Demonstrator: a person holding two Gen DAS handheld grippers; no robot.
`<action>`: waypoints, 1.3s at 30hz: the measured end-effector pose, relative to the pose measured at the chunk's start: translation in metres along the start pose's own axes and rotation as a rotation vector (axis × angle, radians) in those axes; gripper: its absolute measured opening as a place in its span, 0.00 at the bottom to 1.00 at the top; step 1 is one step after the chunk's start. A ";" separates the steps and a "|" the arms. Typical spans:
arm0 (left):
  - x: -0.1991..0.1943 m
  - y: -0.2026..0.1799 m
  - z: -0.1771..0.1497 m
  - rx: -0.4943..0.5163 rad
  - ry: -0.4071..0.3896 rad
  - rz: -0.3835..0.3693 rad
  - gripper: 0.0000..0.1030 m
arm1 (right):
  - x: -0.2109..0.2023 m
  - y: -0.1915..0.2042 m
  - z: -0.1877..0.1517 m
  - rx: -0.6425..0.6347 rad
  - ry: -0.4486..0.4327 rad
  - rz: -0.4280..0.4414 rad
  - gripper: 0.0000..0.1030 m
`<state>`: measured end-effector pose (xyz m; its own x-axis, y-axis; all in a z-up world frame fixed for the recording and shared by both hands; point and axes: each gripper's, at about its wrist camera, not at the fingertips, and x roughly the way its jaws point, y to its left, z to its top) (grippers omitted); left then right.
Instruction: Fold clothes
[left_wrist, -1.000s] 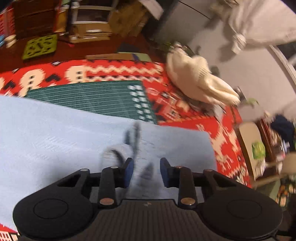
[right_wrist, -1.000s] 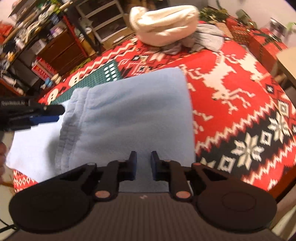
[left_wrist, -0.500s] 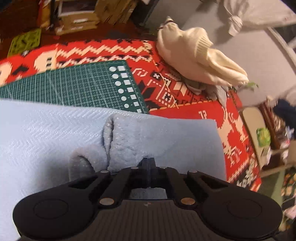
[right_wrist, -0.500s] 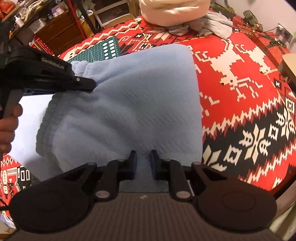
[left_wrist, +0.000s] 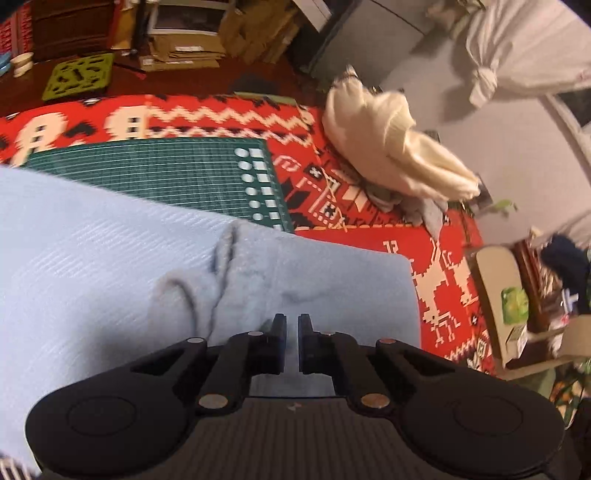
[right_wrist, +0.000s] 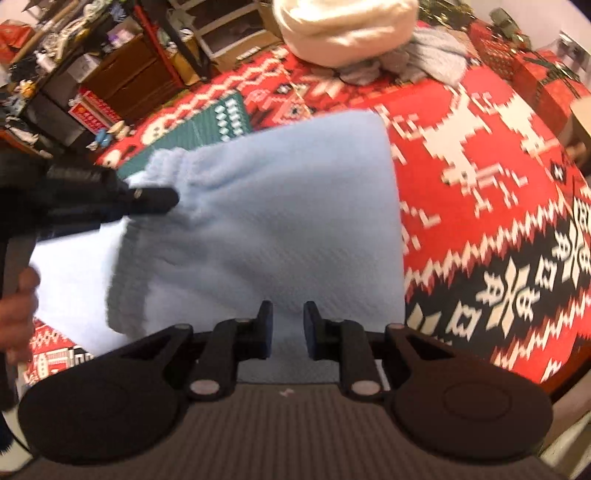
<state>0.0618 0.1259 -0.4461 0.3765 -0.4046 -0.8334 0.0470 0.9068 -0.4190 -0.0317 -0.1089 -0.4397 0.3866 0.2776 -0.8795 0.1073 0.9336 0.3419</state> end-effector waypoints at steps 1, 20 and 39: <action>-0.010 0.003 -0.003 -0.017 -0.013 0.009 0.04 | -0.003 0.003 0.005 -0.020 -0.001 0.012 0.20; 0.045 0.069 -0.002 -0.040 0.172 -0.266 0.48 | -0.018 0.045 0.020 0.067 -0.053 -0.091 0.29; 0.013 -0.032 0.011 0.148 0.134 -0.218 0.28 | -0.067 -0.041 0.003 0.208 -0.138 -0.151 0.30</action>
<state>0.0753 0.0933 -0.4394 0.2180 -0.5946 -0.7739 0.2510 0.8005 -0.5443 -0.0591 -0.1661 -0.3938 0.4713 0.0921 -0.8772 0.3530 0.8917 0.2833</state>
